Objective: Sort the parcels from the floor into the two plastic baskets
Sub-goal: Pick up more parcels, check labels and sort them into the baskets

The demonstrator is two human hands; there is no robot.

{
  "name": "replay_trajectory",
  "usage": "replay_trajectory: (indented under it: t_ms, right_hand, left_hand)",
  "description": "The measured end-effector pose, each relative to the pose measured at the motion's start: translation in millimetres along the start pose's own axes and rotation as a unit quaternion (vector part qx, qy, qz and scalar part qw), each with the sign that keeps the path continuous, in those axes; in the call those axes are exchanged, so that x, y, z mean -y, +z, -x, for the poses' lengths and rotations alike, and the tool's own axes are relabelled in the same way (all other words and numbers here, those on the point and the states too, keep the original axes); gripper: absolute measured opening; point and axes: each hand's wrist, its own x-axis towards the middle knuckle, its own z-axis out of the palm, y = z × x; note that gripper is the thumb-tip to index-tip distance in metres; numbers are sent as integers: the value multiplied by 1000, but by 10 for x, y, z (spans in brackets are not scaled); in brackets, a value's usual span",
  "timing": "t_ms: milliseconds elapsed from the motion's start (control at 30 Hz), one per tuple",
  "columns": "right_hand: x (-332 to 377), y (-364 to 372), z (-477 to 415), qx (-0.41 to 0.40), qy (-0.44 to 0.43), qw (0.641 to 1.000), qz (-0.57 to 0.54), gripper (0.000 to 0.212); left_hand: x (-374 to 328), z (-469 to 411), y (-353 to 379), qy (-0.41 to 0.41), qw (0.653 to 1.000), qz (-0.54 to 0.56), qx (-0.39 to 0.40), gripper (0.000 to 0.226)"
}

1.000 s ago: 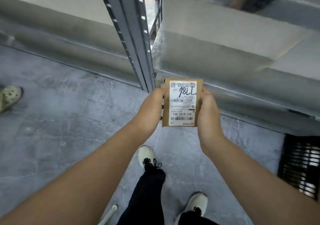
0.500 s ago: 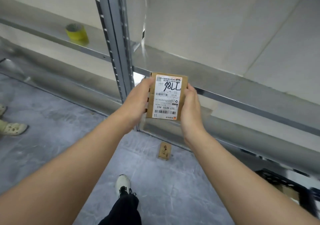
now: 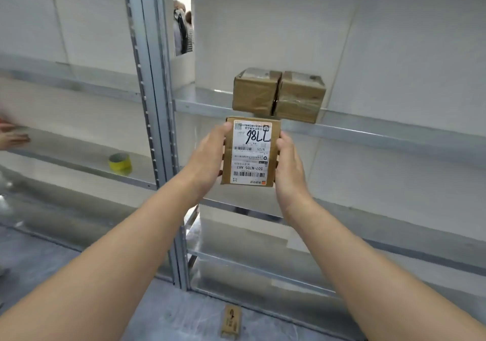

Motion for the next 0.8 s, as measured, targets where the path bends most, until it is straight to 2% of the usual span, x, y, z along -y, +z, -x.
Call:
replay_trajectory:
  t_ms: [133, 267, 367, 500, 800]
  right_hand:
    - [563, -198, 0, -21, -51, 998, -17, 51]
    - [1057, -402, 41, -60, -63, 996, -27, 82]
    - [1306, -568, 52, -108, -82, 991, -17, 76]
    - [1541, -719, 36, -166, -93, 982, 3, 89]
    - [1867, -840, 275, -323, -116, 939, 32, 91]
  left_hand:
    - [-531, 40, 132, 57, 998, 11, 9, 47]
    - [-961, 6, 312, 93, 995, 21, 32, 50]
    - [-1201, -62, 449, 106, 991, 45, 67, 56]
    - [-1366, -183, 606, 119, 984, 68, 117, 54]
    - [-1584, -399, 864, 125, 950, 105, 266, 51]
